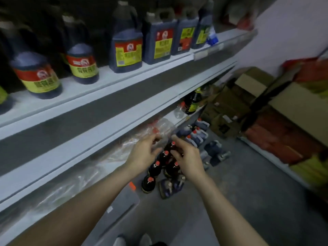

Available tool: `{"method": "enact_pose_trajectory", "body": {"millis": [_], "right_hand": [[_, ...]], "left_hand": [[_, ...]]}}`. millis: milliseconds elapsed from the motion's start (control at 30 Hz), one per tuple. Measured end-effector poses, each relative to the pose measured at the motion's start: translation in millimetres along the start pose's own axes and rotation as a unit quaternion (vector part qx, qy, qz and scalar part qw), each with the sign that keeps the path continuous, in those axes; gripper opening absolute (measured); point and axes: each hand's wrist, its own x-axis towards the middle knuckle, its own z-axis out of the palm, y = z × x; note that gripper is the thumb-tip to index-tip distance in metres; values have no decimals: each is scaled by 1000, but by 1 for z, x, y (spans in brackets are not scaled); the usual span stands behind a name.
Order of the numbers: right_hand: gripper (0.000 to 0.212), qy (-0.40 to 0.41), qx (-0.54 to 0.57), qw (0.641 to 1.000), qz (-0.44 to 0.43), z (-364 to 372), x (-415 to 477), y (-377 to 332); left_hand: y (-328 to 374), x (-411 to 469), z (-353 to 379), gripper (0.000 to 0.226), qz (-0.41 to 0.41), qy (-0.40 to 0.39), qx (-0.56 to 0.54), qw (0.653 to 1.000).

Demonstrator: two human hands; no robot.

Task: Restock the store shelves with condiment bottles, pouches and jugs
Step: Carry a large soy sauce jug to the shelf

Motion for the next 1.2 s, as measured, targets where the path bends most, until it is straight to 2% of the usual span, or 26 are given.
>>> {"method": "enact_pose_trajectory", "body": {"millis": [167,333,567,667,800,867,1200], "right_hand": [[44,46,-11,995,87,-9,-17,51],[44,21,21,990,141,-9,-29,107],[40,-1,58,986,159,-13,-21,192],[41,-40,61,981,180,-4,-24,228],[35,-76,81,973,203,29,-29,270],[39,-81,86,970,212,52,-29,292],[49,-112,108,944,292,204,-42,412]], "left_hand": [[4,7,52,40,-6,-66,-5,998],[5,13,103,40,-25,-109,-8,994],[-2,37,178,43,-48,-156,8,987],[-15,37,210,42,-75,-184,-5,980],[-46,28,247,49,-112,-214,17,970],[-71,26,268,52,-119,-236,27,964],[-231,28,388,68,-155,-295,61,941]]}}
